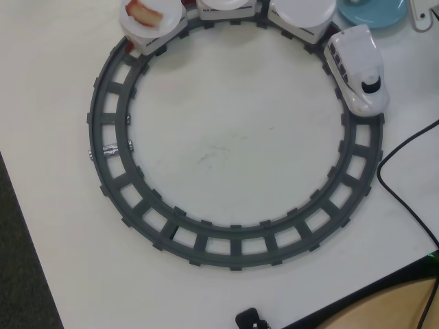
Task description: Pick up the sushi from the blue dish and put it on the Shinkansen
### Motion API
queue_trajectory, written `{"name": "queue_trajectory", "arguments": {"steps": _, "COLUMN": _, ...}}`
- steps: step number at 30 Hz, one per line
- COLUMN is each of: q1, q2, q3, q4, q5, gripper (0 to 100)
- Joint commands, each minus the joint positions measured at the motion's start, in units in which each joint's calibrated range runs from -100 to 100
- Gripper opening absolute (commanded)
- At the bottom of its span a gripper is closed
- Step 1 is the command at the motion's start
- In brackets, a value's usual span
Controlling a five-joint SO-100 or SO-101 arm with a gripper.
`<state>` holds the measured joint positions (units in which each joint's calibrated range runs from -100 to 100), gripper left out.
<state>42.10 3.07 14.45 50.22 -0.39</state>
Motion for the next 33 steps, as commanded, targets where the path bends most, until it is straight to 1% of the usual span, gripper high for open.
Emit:
{"name": "queue_trajectory", "arguments": {"steps": 1, "q1": -1.79, "q2": 10.66, "q3": -14.90, "q4": 3.74, "q5": 0.23, "gripper": 44}}
{"name": "queue_trajectory", "arguments": {"steps": 8, "q1": -3.55, "q2": 25.53, "q3": -34.65, "q4": 17.52, "q5": 0.44, "gripper": 44}}
{"name": "queue_trajectory", "arguments": {"steps": 12, "q1": -3.55, "q2": 30.62, "q3": -40.04, "q4": 20.51, "q5": 0.50, "gripper": 44}}
{"name": "queue_trajectory", "arguments": {"steps": 16, "q1": -3.63, "q2": 34.13, "q3": -40.66, "q4": 20.94, "q5": 0.71, "gripper": 44}}
{"name": "queue_trajectory", "arguments": {"steps": 19, "q1": -3.72, "q2": 35.30, "q3": -40.66, "q4": 21.03, "q5": 2.38, "gripper": 42}}
{"name": "queue_trajectory", "arguments": {"steps": 21, "q1": -4.52, "q2": 35.97, "q3": -40.66, "q4": 21.11, "q5": 3.01, "gripper": 38}}
{"name": "queue_trajectory", "arguments": {"steps": 23, "q1": -4.78, "q2": 36.05, "q3": -40.49, "q4": 21.11, "q5": 3.49, "gripper": 31}}
{"name": "queue_trajectory", "arguments": {"steps": 25, "q1": -4.87, "q2": 36.05, "q3": -40.31, "q4": 21.11, "q5": 3.49, "gripper": 21}}
{"name": "queue_trajectory", "arguments": {"steps": 28, "q1": -4.60, "q2": 36.05, "q3": -40.31, "q4": 20.86, "q5": 3.33, "gripper": 2}}
{"name": "queue_trajectory", "arguments": {"steps": 29, "q1": -4.43, "q2": 36.05, "q3": -40.31, "q4": 20.77, "q5": 3.22, "gripper": 0}}
{"name": "queue_trajectory", "arguments": {"steps": 30, "q1": -4.25, "q2": 36.05, "q3": -40.31, "q4": 20.68, "q5": 3.07, "gripper": 2}}
{"name": "queue_trajectory", "arguments": {"steps": 33, "q1": -3.37, "q2": 35.55, "q3": -40.31, "q4": 20.34, "q5": 2.75, "gripper": 2}}
